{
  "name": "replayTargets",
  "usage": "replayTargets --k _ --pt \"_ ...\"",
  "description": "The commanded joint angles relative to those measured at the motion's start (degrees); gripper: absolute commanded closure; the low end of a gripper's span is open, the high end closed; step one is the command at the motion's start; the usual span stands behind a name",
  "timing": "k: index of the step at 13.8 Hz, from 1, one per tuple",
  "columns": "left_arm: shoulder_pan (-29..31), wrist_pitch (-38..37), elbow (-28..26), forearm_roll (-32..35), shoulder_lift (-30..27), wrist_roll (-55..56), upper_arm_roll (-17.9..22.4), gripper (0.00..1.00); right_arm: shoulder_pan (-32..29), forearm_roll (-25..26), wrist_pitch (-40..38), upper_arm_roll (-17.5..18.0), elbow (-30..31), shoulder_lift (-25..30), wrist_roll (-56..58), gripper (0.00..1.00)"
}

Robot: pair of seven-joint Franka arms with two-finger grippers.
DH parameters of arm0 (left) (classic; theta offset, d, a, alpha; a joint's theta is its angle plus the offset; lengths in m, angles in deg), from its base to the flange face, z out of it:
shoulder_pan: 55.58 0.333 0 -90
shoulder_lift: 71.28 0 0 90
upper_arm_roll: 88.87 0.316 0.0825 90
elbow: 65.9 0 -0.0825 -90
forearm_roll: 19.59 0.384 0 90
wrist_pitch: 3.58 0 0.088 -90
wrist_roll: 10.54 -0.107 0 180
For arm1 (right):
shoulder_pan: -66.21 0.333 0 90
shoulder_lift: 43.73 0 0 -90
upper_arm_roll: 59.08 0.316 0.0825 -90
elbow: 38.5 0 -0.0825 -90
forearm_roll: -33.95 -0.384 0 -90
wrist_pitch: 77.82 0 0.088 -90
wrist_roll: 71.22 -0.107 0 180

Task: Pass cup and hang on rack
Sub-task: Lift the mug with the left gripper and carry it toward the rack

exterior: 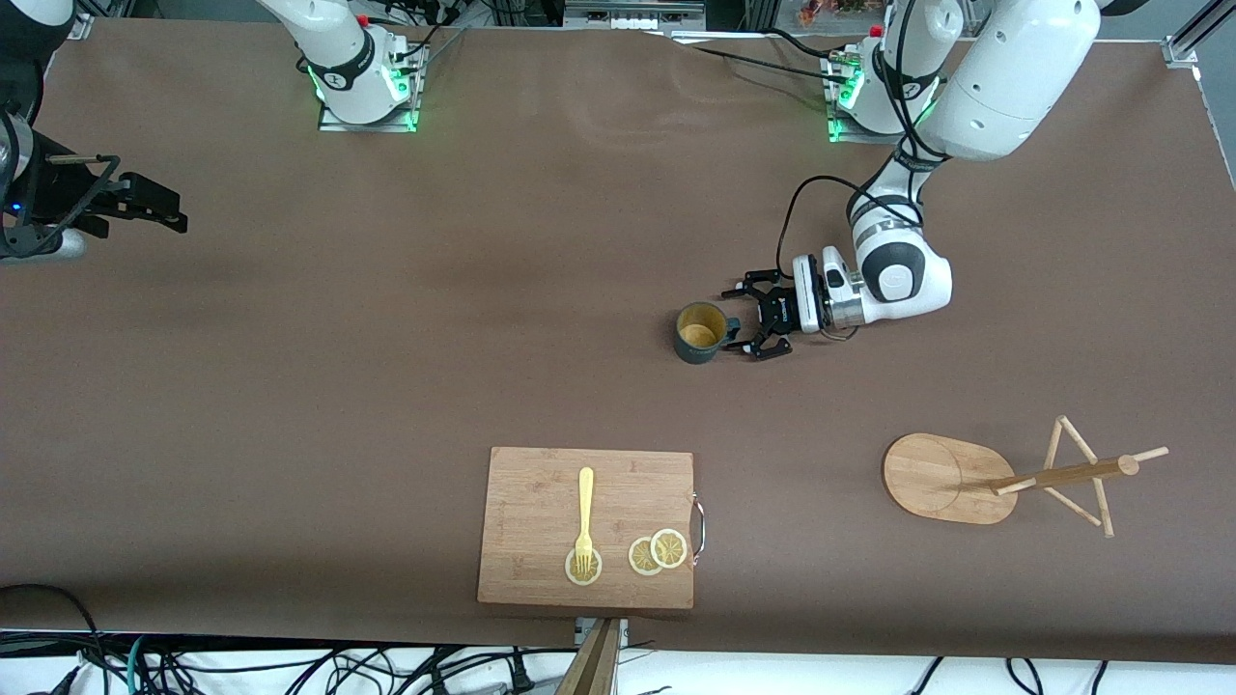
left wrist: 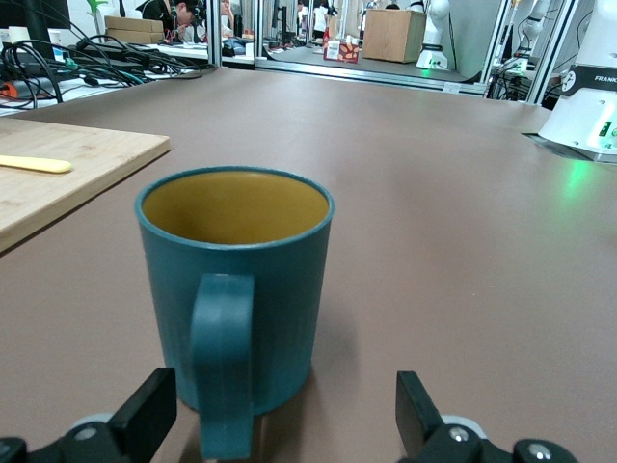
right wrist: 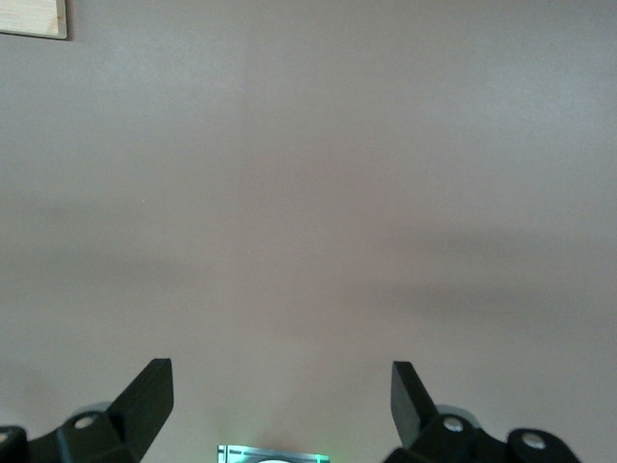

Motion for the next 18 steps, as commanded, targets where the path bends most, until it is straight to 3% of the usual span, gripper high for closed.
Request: replayTargets --k 1,3,5,6,10,14,18 --pt "-0.11 -1.77 -0.94 -2.56 -0.41 -2.74 0.05 0.2 -0.64 0.0 -1.24 0.44 -1.18 -0.25 -0.02 0.0" --pt "-0.02 -1.95 -0.85 -2.64 -0.41 -3.79 0.05 0.63 -0.64 0.0 -1.24 0.53 -1.18 -0.25 -0.02 0.0" --pt "-0.02 -1.95 -0.77 -3.34 -0.23 -3.8 0.13 0.93 -0.64 0.0 -1.24 0.53 -1.18 -0.34 -0.02 0.0" --pt "-0.02 -1.95 -0.59 -3.35 -0.23 -3.8 0.13 1.0 -0.64 0.0 -1.24 0.53 -1.18 -0.34 -0.02 0.0" --pt "0.85 -1.95 -0.33 -3.52 -1.28 -0.66 0.66 1.0 -0.64 0.0 -1.24 0.53 -1.18 -0.34 -0.02 0.0" --pt "0.94 -2.12 -0.76 -1.69 -8.12 16.2 0.66 1.0 -0.64 0.0 -1.24 0.53 -1.18 -0.25 -0.02 0.0" --pt "5.84 -8.42 -1.29 7.7 -15.51 41.84 0.75 1.0 -0.64 0.0 -1.24 0.53 -1.18 -0.34 -0.02 0.0"
